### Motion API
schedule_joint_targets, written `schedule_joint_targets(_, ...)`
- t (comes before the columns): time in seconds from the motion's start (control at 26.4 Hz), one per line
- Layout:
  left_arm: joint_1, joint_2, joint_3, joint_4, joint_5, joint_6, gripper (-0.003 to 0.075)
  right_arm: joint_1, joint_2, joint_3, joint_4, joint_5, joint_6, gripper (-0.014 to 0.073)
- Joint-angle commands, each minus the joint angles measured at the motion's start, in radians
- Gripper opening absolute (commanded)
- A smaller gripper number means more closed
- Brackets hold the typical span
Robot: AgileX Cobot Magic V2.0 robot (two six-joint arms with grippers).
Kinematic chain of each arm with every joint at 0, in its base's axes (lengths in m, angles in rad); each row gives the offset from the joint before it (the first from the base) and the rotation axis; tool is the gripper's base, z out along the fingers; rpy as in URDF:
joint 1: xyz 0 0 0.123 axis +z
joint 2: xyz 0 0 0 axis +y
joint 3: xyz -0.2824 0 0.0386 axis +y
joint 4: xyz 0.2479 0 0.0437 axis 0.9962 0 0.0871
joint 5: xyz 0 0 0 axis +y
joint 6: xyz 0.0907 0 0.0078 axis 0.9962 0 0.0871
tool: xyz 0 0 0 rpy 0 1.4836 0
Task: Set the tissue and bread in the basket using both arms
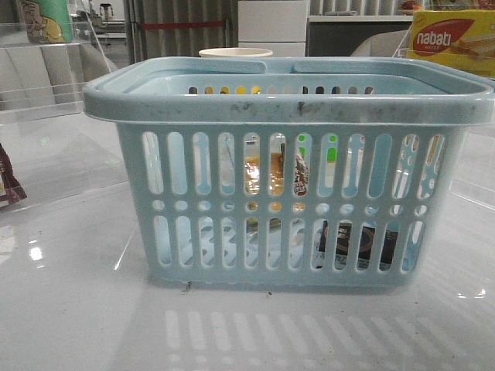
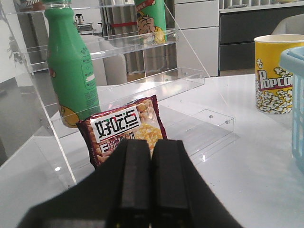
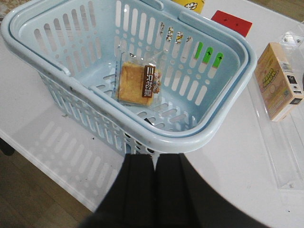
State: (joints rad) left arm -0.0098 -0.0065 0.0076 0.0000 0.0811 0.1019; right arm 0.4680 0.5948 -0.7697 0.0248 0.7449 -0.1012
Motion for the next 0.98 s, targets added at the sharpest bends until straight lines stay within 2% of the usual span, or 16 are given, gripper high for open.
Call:
schedule_joint_targets(0.0,-0.005,-0.019,0.000,0.000,-0.099,-0.010,0.0091,0.002,0.000,-0.028,-0.006,-0.069,-0.012,0.0055)
schedule_joint_targets(0.57,-0.005,-0.016,0.000,0.000,-0.099,-0.010,0.0091,-0.013,-0.030,0.014,-0.014,-0.094,-0.012,0.0055)
schedule_joint_targets(0.64,-0.005,-0.016,0.000,0.000,-0.099,-0.010,0.0091,-0.060,-0.065,0.081,-0.013,-0.163,-0.012,0.0055)
schedule_joint_targets(0.87,-0.005,-0.016,0.000,0.000,-0.099,-0.010,0.0091,-0.223,-0.231,0.345,0.005,-0.528,-0.012,0.0055)
schedule_joint_targets(0.95,-0.005,-0.016,0.000,0.000,-0.099,-0.010,0.0091,-0.262,-0.295,0.425,0.005,-0.600,-0.012,0.0055)
